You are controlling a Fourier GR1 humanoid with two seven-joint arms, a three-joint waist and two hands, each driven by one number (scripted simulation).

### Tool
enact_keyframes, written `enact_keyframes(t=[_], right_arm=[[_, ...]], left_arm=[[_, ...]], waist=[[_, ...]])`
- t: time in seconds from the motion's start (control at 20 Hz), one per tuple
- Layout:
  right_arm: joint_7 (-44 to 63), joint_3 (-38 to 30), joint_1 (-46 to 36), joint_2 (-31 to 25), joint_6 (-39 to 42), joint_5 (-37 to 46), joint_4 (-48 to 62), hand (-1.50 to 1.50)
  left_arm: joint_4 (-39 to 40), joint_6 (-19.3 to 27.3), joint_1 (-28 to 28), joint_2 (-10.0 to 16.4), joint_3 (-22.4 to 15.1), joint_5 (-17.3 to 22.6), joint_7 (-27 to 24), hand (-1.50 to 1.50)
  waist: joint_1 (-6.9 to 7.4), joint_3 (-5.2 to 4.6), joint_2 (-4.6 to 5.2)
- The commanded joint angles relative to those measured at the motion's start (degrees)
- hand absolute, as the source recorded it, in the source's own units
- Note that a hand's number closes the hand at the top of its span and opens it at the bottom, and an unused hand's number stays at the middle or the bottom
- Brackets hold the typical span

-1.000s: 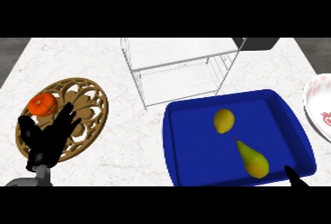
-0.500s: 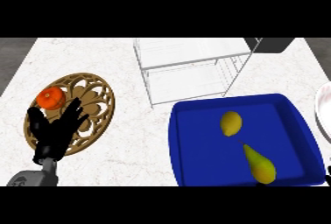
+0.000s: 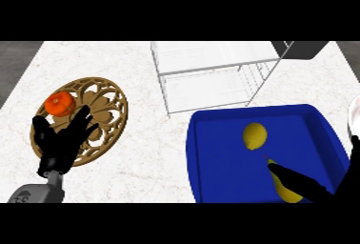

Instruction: Pick the lemon from the tray and place it in the tiered shelf

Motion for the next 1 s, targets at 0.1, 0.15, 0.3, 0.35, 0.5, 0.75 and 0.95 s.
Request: enact_keyframes(t=[0.1,0.15,0.3,0.35,0.5,0.75,0.95], right_arm=[[15.15,-4.07,-14.77,3.79,9.23,3.94,10.13,-1.5],[16.15,-3.4,-16.5,3.82,8.2,2.94,12.25,-1.5],[18.16,-2.74,-19.92,3.88,9.85,3.02,17.14,-1.5],[18.15,-2.04,-18.16,3.89,11.31,2.35,15.14,-1.5],[19.02,-3.27,-22.47,3.91,11.28,1.93,20.98,-1.5],[19.03,-4.72,-21.9,3.92,9.51,1.73,24.41,-1.5],[19.03,-5.11,-26.84,3.92,7.58,3.57,31.17,-1.5]], left_arm=[[2.64,0.14,-0.67,0.02,0.17,-0.29,2.24,0.0],[3.04,0.58,-0.09,-1.46,-0.83,-0.95,1.14,0.0],[3.65,-1.23,1.18,-0.33,0.25,-0.18,0.0,0.0],[2.65,2.4,-0.17,-1.92,-0.26,-1.65,1.77,0.0],[2.19,-0.17,1.33,-0.33,0.76,-0.45,1.03,0.0],[3.05,-0.57,0.05,-0.2,1.04,-0.46,1.91,0.0],[5.51,-2.7,-1.46,1.3,3.18,0.88,1.19,0.0]], waist=[[-0.28,-0.14,0.18],[-0.41,-0.11,0.13],[-0.28,-0.13,0.1],[-1.22,-0.07,-0.19],[-0.6,-0.08,-0.14],[-1.57,-0.08,-0.25],[-1.25,-0.13,-0.03]])
